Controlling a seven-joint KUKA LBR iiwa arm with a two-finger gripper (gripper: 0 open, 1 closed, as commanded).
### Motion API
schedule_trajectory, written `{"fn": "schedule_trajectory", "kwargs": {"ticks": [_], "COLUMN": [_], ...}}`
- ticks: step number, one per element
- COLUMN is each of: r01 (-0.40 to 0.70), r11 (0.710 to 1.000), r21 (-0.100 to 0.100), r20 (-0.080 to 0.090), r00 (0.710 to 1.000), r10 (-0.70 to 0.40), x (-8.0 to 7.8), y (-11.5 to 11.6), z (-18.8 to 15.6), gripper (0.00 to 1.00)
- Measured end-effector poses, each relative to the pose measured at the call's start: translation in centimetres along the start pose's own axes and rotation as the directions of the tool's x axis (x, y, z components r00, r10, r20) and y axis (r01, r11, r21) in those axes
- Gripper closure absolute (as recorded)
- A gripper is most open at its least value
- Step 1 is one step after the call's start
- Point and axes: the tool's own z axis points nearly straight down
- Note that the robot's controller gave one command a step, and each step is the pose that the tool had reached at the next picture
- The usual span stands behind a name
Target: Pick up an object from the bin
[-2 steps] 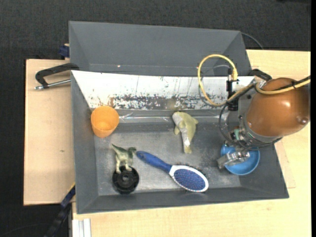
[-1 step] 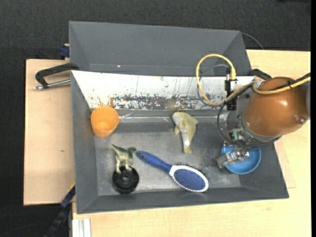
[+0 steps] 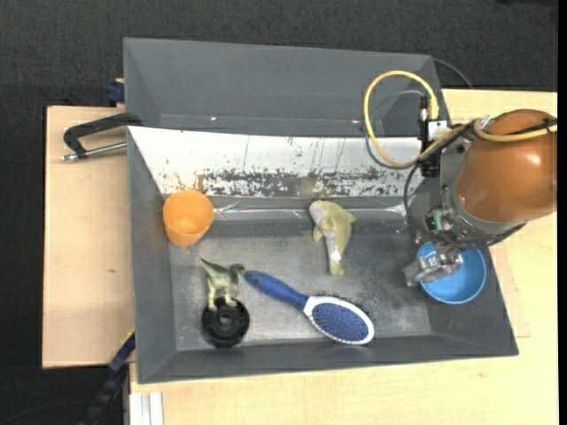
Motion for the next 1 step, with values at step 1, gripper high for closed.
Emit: {"fn": "schedule_trajectory", "kwargs": {"ticks": [1], "r01": [-0.004], "r11": [1.0], "r21": [-0.002], "r20": [0.0], "r00": [1.0], "r10": [0.004], "x": [-0.1], "y": [-0.24], "z": [-3.3], "gripper": [1.0]}}
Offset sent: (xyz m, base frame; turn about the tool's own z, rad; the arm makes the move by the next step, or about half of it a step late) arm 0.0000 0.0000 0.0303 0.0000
